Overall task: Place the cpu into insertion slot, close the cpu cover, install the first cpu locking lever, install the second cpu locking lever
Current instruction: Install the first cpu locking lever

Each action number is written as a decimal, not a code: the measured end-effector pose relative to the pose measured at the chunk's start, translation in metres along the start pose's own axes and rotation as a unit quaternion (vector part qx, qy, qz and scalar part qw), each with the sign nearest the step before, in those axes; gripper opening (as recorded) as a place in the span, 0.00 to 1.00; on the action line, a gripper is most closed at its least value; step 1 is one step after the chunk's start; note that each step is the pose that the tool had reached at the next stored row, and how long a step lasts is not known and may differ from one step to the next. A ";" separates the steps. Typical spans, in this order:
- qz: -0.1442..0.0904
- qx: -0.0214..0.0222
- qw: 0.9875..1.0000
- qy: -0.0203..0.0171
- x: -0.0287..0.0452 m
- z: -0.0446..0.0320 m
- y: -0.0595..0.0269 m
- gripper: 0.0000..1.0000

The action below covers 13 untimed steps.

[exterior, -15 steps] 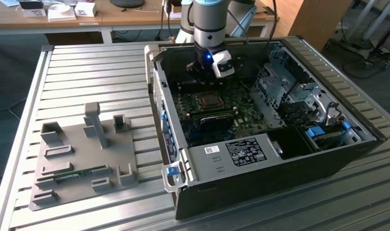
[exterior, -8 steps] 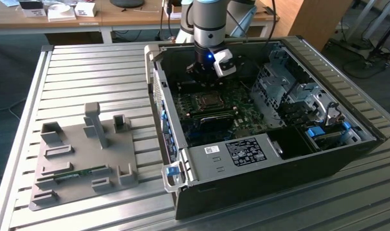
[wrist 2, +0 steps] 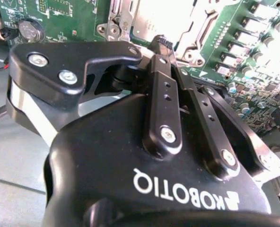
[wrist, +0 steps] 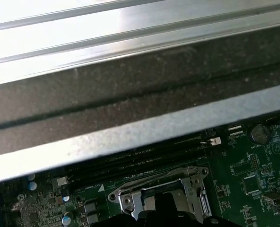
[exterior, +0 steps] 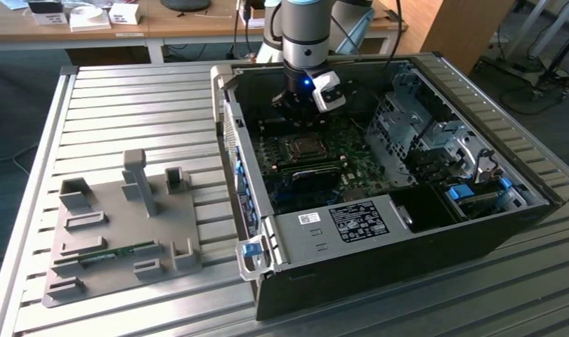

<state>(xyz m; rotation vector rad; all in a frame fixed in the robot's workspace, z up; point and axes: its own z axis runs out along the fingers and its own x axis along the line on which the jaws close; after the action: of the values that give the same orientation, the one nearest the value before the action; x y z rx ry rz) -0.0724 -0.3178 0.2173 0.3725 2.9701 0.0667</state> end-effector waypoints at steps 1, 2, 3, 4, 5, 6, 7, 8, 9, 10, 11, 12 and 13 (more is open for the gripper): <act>0.000 0.000 1.000 0.000 0.0000 0.0000 0.0000 0.11; 0.000 0.000 1.000 0.000 -0.0004 0.0001 0.0001 0.11; -0.002 0.000 1.000 0.002 -0.0008 0.0002 0.0002 0.11; -0.004 0.001 1.000 0.002 -0.0010 0.0002 0.0002 0.11; -0.006 0.001 1.000 0.004 -0.0012 0.0002 0.0003 0.11; -0.008 0.001 1.000 0.005 -0.0014 0.0003 0.0003 0.11; -0.011 0.001 1.000 0.006 -0.0016 0.0003 0.0004 0.11; -0.013 0.001 1.000 0.008 -0.0017 0.0005 0.0005 0.11; -0.015 0.002 1.000 0.011 -0.0018 0.0005 0.0005 0.11; -0.018 0.004 1.000 0.013 -0.0020 0.0006 0.0005 0.11; -0.019 0.006 1.000 0.016 -0.0022 0.0008 0.0005 0.11; -0.021 0.007 1.000 0.019 -0.0024 0.0009 0.0006 0.11; -0.023 0.008 0.999 0.022 -0.0028 0.0010 0.0007 0.11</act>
<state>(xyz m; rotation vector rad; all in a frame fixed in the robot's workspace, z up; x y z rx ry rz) -0.0693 -0.3178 0.2168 0.3076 3.0230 0.0454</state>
